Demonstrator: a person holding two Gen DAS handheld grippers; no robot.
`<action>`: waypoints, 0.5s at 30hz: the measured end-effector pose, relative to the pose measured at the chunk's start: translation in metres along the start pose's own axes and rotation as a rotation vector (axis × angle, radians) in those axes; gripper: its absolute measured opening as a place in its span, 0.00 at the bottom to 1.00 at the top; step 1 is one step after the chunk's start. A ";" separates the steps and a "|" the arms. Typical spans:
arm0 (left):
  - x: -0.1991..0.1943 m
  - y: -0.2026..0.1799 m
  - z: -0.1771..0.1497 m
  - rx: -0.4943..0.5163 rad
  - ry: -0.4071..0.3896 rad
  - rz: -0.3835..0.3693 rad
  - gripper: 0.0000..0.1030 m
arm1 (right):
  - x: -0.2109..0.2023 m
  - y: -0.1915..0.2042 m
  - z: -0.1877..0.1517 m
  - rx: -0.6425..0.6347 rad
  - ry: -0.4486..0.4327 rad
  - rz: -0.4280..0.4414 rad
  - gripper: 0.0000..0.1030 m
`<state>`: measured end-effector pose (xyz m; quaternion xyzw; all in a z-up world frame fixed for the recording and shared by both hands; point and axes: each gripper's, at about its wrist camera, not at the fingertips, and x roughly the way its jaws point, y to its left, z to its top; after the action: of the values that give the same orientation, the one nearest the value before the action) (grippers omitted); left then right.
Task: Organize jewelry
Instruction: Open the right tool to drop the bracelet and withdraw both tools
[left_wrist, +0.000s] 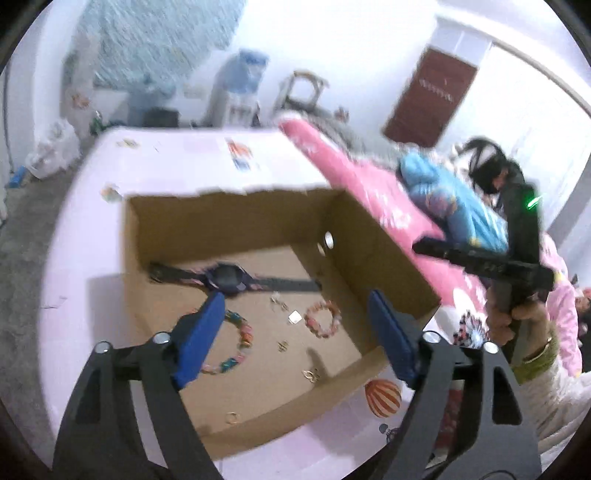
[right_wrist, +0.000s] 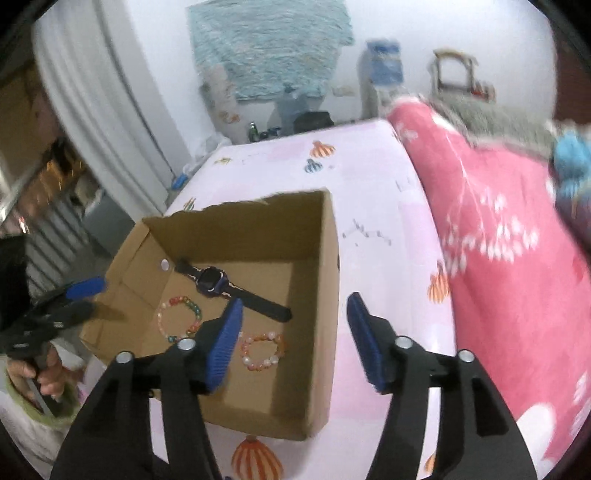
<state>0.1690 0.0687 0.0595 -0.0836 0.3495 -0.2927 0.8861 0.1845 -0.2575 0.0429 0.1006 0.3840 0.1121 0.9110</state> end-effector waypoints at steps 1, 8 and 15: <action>-0.009 0.004 0.000 -0.015 -0.026 0.015 0.83 | 0.003 -0.006 -0.002 0.033 0.013 0.014 0.58; -0.014 0.067 -0.023 -0.260 0.017 0.106 0.85 | 0.043 -0.032 -0.029 0.208 0.169 0.131 0.58; 0.013 0.072 -0.059 -0.381 0.097 0.016 0.85 | 0.046 -0.006 -0.038 0.146 0.183 0.089 0.59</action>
<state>0.1704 0.1230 -0.0176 -0.2325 0.4417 -0.2178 0.8387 0.1886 -0.2464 -0.0160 0.1729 0.4679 0.1331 0.8564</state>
